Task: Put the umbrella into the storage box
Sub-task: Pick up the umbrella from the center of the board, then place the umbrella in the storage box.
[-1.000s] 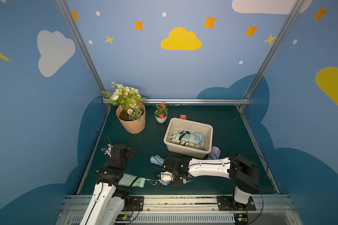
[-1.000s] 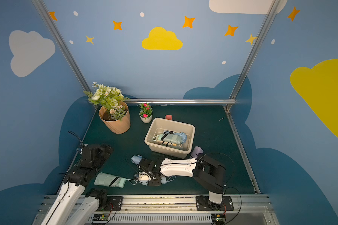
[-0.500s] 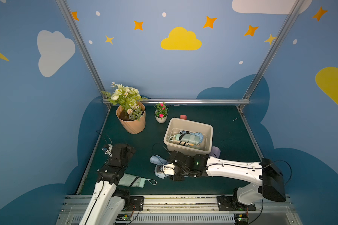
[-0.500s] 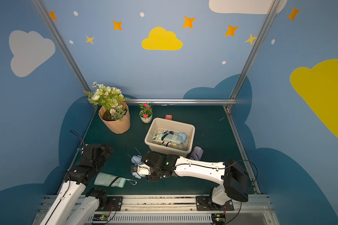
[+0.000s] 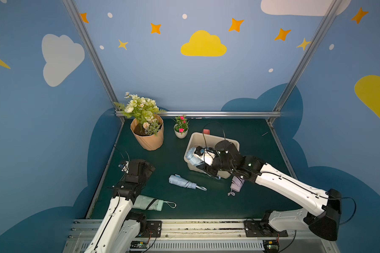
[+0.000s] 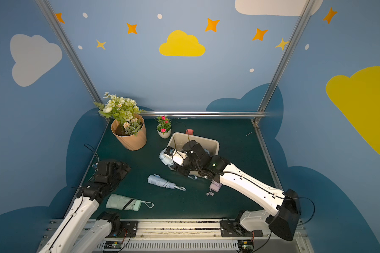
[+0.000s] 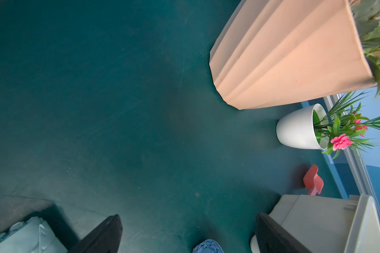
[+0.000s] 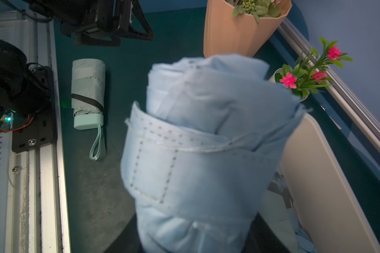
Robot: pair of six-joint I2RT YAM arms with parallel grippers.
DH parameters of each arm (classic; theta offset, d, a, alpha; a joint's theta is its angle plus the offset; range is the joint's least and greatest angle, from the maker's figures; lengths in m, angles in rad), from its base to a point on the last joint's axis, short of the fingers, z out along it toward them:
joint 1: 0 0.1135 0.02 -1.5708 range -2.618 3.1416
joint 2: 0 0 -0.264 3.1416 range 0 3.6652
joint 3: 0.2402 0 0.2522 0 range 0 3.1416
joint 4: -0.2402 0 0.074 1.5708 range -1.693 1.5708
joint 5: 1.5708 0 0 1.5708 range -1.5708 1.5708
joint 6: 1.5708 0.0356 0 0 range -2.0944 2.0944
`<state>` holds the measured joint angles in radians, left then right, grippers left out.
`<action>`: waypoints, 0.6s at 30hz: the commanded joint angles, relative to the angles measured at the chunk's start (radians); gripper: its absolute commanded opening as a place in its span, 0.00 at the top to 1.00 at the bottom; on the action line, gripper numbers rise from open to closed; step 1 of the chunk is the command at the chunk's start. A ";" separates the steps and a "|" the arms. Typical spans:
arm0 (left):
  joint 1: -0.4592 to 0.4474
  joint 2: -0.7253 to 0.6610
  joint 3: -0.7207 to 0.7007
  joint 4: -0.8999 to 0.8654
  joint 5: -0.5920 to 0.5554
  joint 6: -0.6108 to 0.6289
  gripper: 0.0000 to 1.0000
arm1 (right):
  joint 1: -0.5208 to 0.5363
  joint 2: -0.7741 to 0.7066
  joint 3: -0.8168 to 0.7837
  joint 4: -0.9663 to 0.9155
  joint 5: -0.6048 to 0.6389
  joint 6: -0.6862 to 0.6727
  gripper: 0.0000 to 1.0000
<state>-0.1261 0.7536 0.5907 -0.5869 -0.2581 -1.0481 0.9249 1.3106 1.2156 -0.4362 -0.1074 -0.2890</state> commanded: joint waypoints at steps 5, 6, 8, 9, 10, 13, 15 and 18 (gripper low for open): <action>0.003 0.026 -0.015 0.049 0.091 -0.032 0.00 | -0.188 0.060 0.189 -0.139 -0.150 -0.176 0.58; 0.003 0.026 -0.022 0.054 0.101 -0.037 0.00 | -0.209 0.089 0.217 -0.179 -0.155 -0.210 0.58; 0.004 0.027 -0.030 0.059 0.114 -0.048 0.00 | -0.230 0.149 0.260 -0.248 -0.143 -0.277 0.58; 0.003 0.027 -0.032 0.057 0.118 -0.051 0.00 | -0.232 0.181 0.274 -0.277 -0.130 -0.314 0.57; 0.003 0.027 -0.032 0.055 0.120 -0.057 0.00 | -0.233 0.206 0.283 -0.297 -0.118 -0.340 0.57; 0.003 0.024 -0.034 0.045 0.125 -0.068 0.00 | -0.228 0.276 0.303 -0.343 -0.120 -0.389 0.57; 0.003 0.021 -0.034 0.041 0.123 -0.071 0.00 | -0.227 0.303 0.296 -0.355 -0.130 -0.413 0.57; 0.003 0.016 -0.034 0.034 0.113 -0.073 0.00 | -0.228 0.347 0.280 -0.361 -0.135 -0.426 0.55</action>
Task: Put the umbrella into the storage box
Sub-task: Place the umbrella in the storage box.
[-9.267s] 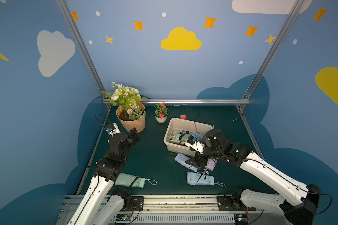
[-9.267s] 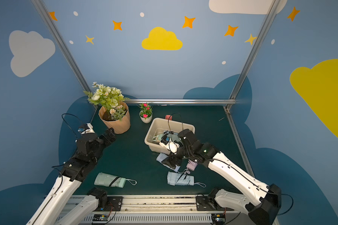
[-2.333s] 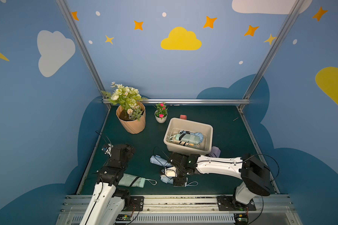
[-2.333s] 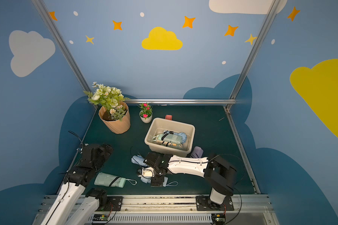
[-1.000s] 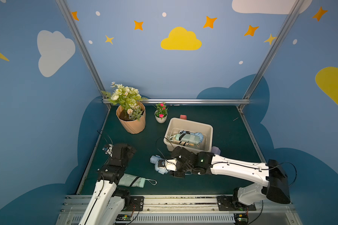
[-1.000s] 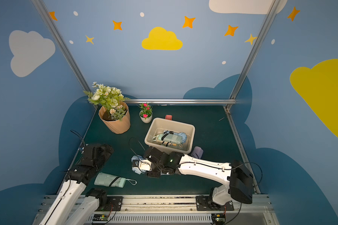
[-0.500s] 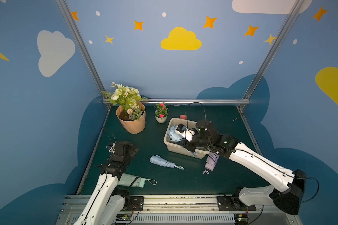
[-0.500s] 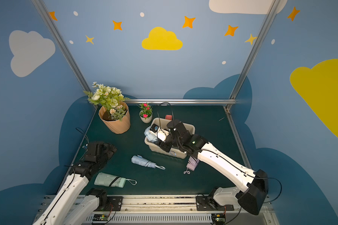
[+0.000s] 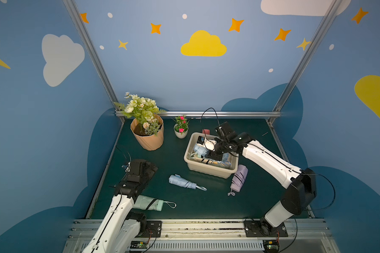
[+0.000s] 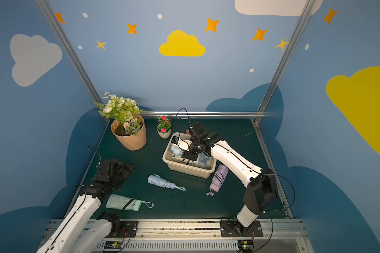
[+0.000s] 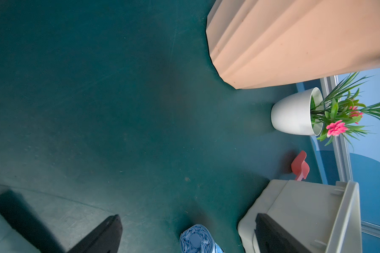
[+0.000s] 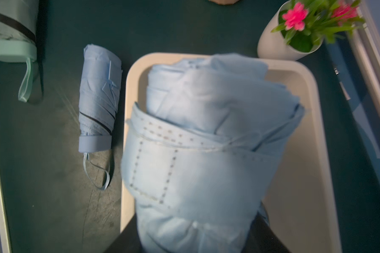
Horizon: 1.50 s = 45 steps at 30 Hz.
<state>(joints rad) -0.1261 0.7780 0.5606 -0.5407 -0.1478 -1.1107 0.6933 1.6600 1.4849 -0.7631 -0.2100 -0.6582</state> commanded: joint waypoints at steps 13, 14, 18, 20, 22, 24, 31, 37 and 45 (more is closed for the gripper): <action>0.003 -0.044 -0.029 -0.039 -0.020 -0.052 0.00 | 0.004 0.152 0.014 -0.025 0.022 -0.060 0.31; 0.003 -0.051 -0.031 -0.044 -0.022 -0.056 0.00 | 0.005 0.148 0.015 -0.020 0.021 -0.056 0.27; 0.003 -0.062 -0.031 -0.058 -0.026 -0.057 0.00 | 0.005 0.114 0.017 0.002 0.027 -0.054 0.11; 0.003 -0.057 -0.029 -0.058 -0.013 -0.056 0.00 | 0.003 0.087 0.026 0.005 0.028 -0.050 0.05; 0.003 -0.045 -0.018 -0.062 0.015 -0.052 0.00 | 0.002 0.059 0.036 0.005 0.022 -0.041 0.02; -0.001 -0.026 -0.001 -0.067 0.053 -0.049 0.00 | 0.001 0.026 0.046 0.006 0.010 -0.027 0.02; -0.200 0.077 0.049 -0.032 0.068 -0.235 0.00 | 0.001 -0.146 -0.039 0.118 -0.015 0.096 0.02; -0.446 0.185 0.046 0.038 -0.019 -0.578 0.00 | 0.002 -0.336 -0.242 0.328 0.007 0.207 0.02; -0.600 0.384 0.100 0.127 -0.026 -0.759 0.01 | -0.001 -0.465 -0.364 0.374 0.037 0.279 0.02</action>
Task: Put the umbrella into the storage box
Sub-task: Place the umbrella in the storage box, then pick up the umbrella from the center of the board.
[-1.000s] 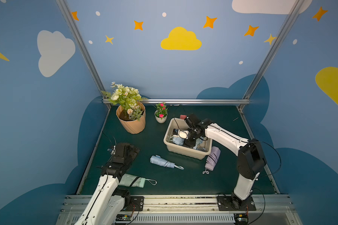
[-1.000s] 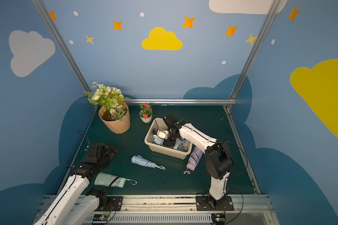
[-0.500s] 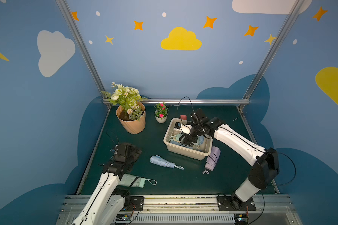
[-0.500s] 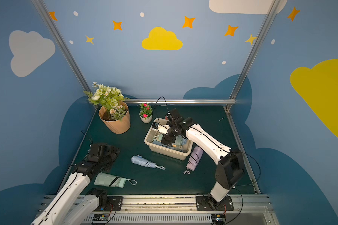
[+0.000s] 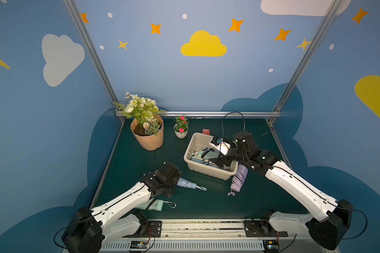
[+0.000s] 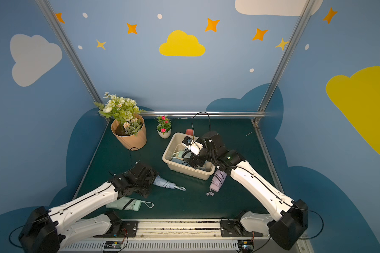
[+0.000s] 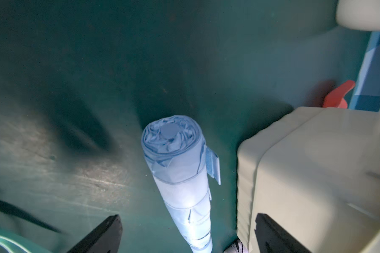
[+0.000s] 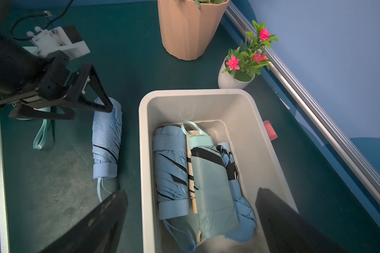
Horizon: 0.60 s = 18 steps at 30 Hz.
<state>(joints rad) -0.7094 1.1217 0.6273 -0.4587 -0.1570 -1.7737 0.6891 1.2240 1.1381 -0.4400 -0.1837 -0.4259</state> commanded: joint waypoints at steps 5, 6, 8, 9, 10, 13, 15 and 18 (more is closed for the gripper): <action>-0.023 0.156 0.012 0.170 0.023 -0.149 0.11 | 0.003 -0.066 -0.053 0.061 0.019 0.079 0.03; -0.020 0.178 0.012 0.186 0.025 -0.157 0.14 | 0.004 -0.072 -0.059 0.064 0.022 0.086 0.03; -0.021 0.215 0.021 0.195 0.035 -0.163 0.18 | 0.005 -0.082 -0.066 0.064 0.028 0.094 0.04; -0.021 0.230 0.027 0.193 0.040 -0.164 0.20 | 0.004 -0.088 -0.069 0.064 0.032 0.098 0.04; -0.020 0.245 0.032 0.192 0.046 -0.168 0.21 | 0.004 -0.095 -0.075 0.063 0.038 0.100 0.04; -0.021 0.270 0.016 0.204 0.059 -0.205 0.33 | 0.004 -0.115 -0.095 0.072 0.058 0.107 0.04; -0.018 0.281 0.009 0.208 0.063 -0.215 0.41 | 0.004 -0.128 -0.112 0.083 0.071 0.112 0.05; -0.012 0.282 0.009 0.191 0.067 -0.216 0.54 | 0.004 -0.142 -0.134 0.099 0.086 0.112 0.05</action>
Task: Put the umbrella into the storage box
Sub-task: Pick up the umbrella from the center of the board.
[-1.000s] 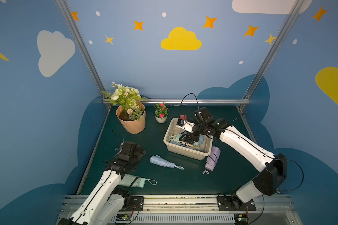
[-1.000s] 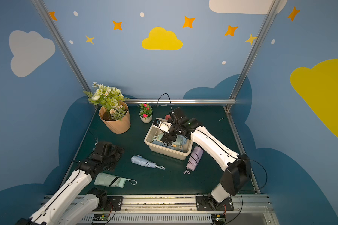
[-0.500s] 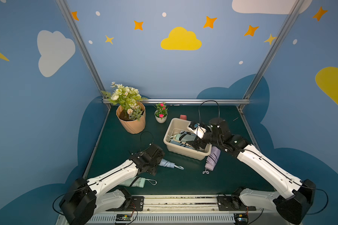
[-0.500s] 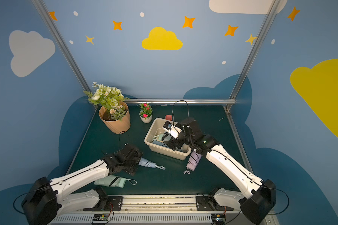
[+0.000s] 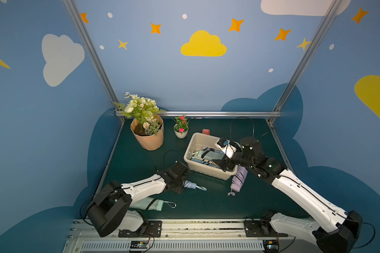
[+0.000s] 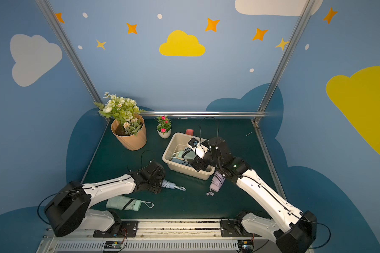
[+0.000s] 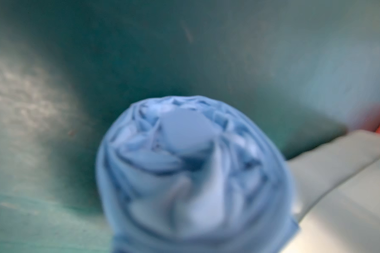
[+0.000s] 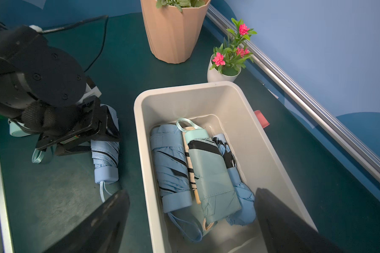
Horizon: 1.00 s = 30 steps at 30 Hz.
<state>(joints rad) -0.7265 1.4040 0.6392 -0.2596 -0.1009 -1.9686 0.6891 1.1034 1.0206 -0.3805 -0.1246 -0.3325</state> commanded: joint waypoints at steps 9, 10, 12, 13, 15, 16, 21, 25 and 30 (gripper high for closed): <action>0.010 -0.095 0.108 -0.283 -0.123 0.093 0.73 | 0.001 -0.021 -0.033 0.067 0.045 0.063 0.06; 0.010 -0.105 0.130 -0.309 -0.144 0.135 0.75 | 0.001 -0.018 -0.030 0.068 0.048 0.068 0.06; 0.012 -0.115 0.189 -0.348 -0.196 0.249 0.79 | -0.003 -0.016 -0.029 0.069 0.064 0.077 0.06; 0.011 -0.115 0.229 -0.367 -0.223 0.330 0.80 | -0.006 -0.016 -0.028 0.069 0.075 0.084 0.06; 0.011 -0.110 0.309 -0.386 -0.262 0.497 0.83 | -0.016 -0.017 -0.028 0.071 0.099 0.099 0.06; 0.009 -0.105 0.353 -0.386 -0.278 0.602 0.86 | -0.024 -0.020 -0.029 0.071 0.110 0.107 0.06; -0.011 -0.093 0.531 -0.305 -0.279 1.150 0.97 | -0.081 -0.057 -0.039 0.069 0.144 0.154 0.06; -0.023 -0.058 0.656 -0.245 -0.193 1.582 0.97 | -0.159 -0.097 -0.044 0.052 0.141 0.188 0.07; -0.024 0.073 0.842 -0.309 0.018 2.068 0.97 | -0.252 -0.149 -0.038 0.014 0.118 0.196 0.08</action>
<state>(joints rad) -0.7467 1.4147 1.3972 -0.5617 -0.2180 -0.3450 0.4675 0.9913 0.9833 -0.3447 -0.0010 -0.1604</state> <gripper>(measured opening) 0.307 0.922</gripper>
